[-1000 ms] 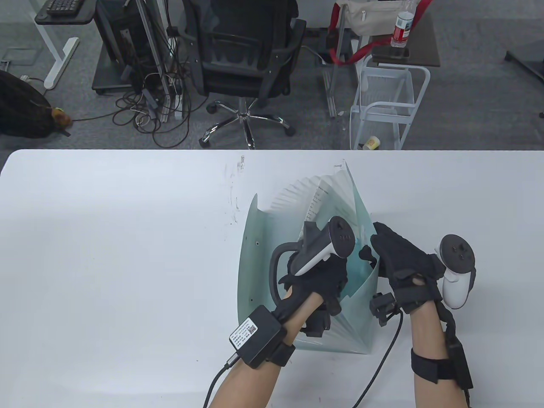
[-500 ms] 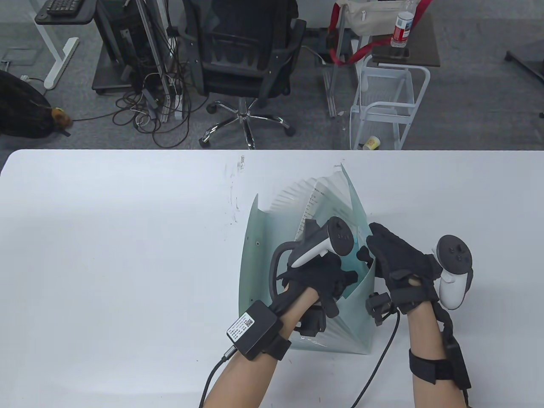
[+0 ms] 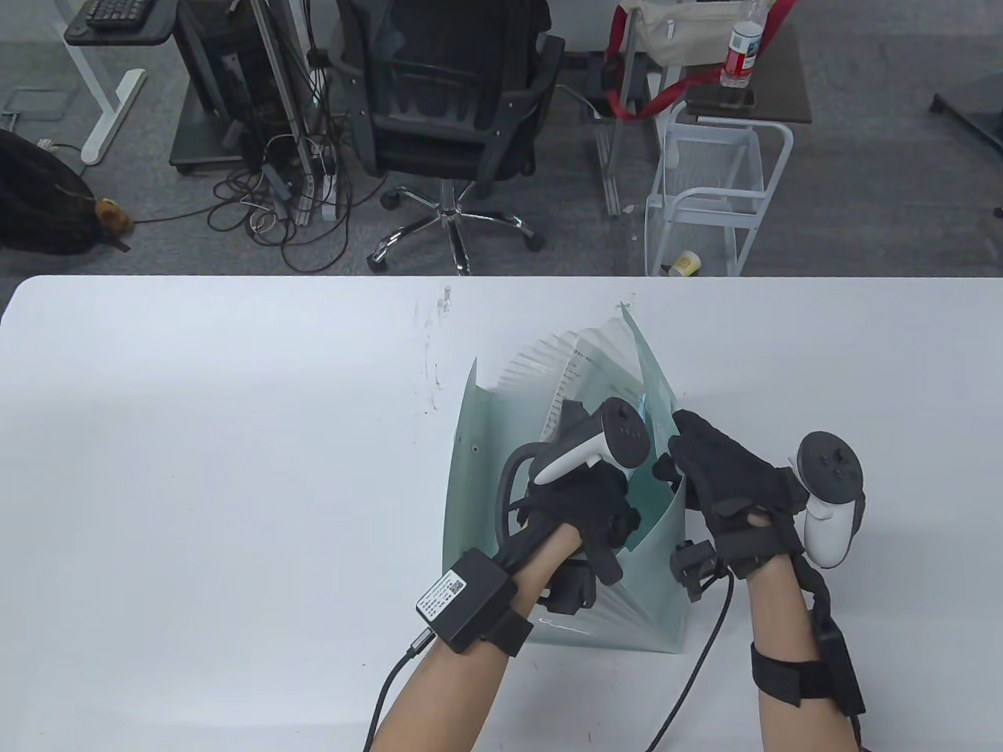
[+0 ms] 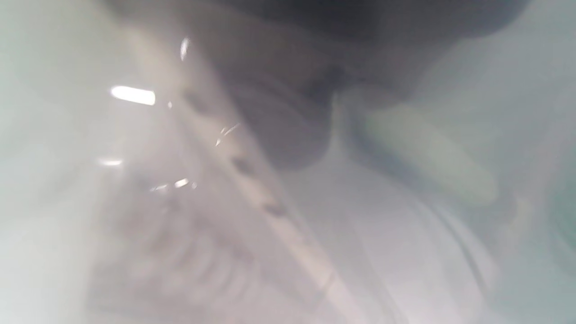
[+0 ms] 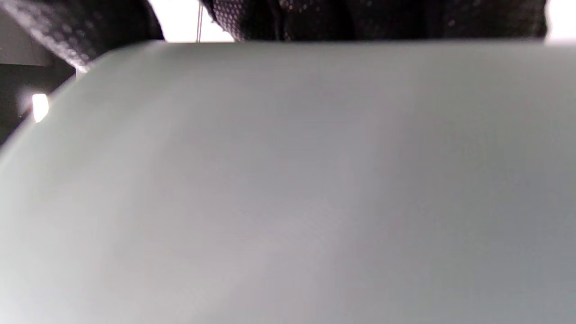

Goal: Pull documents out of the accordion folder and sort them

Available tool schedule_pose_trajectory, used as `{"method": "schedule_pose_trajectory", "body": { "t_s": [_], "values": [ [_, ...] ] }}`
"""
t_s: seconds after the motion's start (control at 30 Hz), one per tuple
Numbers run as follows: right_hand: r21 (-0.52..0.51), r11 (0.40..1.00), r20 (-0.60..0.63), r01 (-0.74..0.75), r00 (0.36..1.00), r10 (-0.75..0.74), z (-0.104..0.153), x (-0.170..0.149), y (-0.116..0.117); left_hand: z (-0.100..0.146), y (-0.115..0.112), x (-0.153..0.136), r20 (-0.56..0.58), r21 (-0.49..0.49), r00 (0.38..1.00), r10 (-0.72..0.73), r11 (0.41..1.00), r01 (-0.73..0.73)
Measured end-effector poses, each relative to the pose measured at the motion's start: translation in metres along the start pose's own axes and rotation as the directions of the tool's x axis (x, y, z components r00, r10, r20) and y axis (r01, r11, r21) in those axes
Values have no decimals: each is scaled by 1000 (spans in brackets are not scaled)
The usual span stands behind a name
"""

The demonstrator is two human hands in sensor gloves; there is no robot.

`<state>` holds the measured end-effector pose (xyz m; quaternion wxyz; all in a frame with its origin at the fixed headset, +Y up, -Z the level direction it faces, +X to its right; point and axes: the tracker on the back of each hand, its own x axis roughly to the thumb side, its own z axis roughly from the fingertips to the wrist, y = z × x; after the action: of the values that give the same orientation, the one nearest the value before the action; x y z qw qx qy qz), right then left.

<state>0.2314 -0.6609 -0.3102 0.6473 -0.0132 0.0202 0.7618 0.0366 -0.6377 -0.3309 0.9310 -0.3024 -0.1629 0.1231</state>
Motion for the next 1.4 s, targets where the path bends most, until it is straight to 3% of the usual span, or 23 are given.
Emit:
{"method": "schedule_pose_trajectory", "body": {
  "t_s": [0.27, 0.5, 0.67, 0.83, 1.07, 1.27, 1.33, 1.4],
  "values": [
    [-25, 997, 29, -70, 997, 71, 2, 6, 5, 28, 12, -7, 124, 141, 989, 83, 985, -100],
    [-27, 997, 18, -71, 997, 71, 3, 6, -2, 83, 38, -27, 181, 401, 978, 106, 900, -171],
    [-42, 999, 9, -32, 999, 33, 3, 3, -14, 130, 57, -65, 253, 510, 943, 215, 799, -319],
    [-51, 999, 4, -6, 1000, 6, 2, 0, -24, 169, 67, -115, 297, 637, 896, 330, 631, -443],
    [-56, 998, -1, 34, 999, -34, 1, -4, -42, 199, 65, -183, 274, 699, 840, 468, 503, -508],
    [-62, 998, -1, 23, 1000, -23, 2, -5, -58, 203, 52, -228, 202, 722, 806, 556, 472, -507],
    [-64, 998, -3, 22, 1000, -23, 3, -6, -64, 199, 46, -239, 160, 720, 799, 580, 485, -496],
    [-61, 998, -3, 24, 1000, -24, 4, -8, -70, 189, 37, -251, 82, 695, 798, 598, 539, -475]
  ]
}}
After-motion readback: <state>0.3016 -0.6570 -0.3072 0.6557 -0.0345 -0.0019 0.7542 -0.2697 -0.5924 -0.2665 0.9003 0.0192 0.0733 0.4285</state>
